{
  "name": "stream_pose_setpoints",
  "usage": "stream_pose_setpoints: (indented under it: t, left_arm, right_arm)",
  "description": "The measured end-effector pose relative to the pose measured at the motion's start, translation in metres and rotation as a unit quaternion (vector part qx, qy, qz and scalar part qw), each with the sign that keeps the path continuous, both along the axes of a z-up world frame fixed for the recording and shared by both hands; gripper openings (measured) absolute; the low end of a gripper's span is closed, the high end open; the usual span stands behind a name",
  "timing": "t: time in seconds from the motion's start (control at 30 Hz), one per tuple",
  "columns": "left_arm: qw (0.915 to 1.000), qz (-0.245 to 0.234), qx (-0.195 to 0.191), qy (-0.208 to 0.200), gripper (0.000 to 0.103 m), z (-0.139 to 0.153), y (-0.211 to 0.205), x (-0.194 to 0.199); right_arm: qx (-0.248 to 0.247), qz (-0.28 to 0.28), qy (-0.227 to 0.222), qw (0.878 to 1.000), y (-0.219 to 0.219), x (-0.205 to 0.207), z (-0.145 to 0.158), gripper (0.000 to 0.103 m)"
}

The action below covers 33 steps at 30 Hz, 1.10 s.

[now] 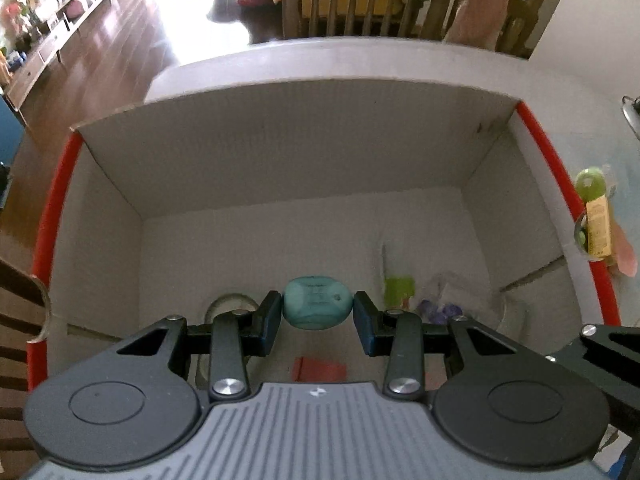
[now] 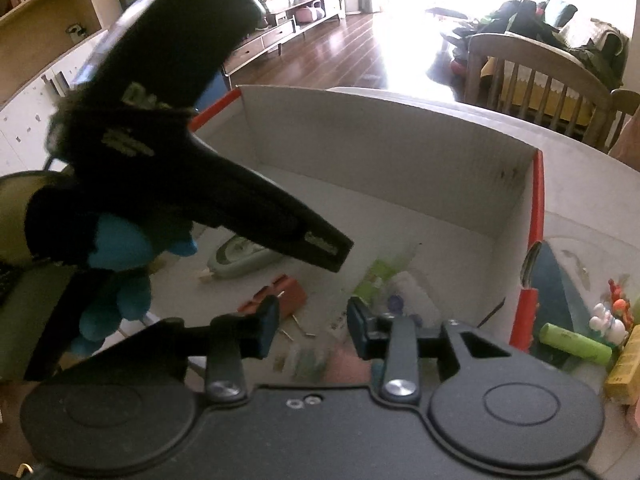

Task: Organize rigid objects
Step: 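Open the right tool dropping the pig figurine while the left tool releases the egg, then move both tools back toward the yellow carton and pink heart dish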

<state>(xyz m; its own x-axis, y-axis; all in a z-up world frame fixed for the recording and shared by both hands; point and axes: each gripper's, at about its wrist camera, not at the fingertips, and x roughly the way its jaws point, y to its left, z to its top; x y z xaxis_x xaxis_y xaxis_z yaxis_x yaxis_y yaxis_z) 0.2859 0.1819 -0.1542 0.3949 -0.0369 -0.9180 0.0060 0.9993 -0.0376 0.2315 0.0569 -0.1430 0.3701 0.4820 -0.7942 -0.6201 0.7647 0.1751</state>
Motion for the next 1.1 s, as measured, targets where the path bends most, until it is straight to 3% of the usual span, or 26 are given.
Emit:
stream_pose_setpoints:
  t: [0.17,0.37,0.53,0.67,0.9,0.97,1.1]
  left_arm:
    - [0.9999,0.002,-0.003,0.015,0.039,-0.004,0.005,-0.003]
    - [1.0,0.009,-0.001,0.003,0.041,0.004,0.007,-0.009]
    - [0.9998,0.016,0.0,-0.016,0.051,0.017,0.007,-0.016]
    - [0.9993,0.022,-0.003,-0.029,0.051,0.03,0.008,-0.019]
    - [0.9982,0.033,-0.003,-0.05,0.051,0.048,0.009,-0.036]
    - [0.9978,0.035,-0.003,-0.056,0.051,0.053,0.011,-0.043]
    - [0.9967,0.033,-0.007,-0.074,0.051,0.065,0.009,-0.058]
  right_arm:
    - [0.012,-0.005,0.008,1.0,-0.004,-0.002,0.007,0.045]
    - [0.026,-0.019,0.009,0.999,-0.012,-0.007,0.016,0.052]
    - [0.031,-0.023,0.003,0.999,-0.017,-0.004,0.024,0.056]
    - [0.038,-0.027,-0.005,0.999,-0.025,-0.009,0.032,0.063]
    - [0.05,-0.031,-0.018,0.998,-0.04,-0.021,0.054,0.066]
    - [0.054,-0.032,-0.025,0.998,-0.044,-0.025,0.06,0.074]
    - [0.061,-0.029,-0.038,0.997,-0.053,-0.033,0.072,0.077]
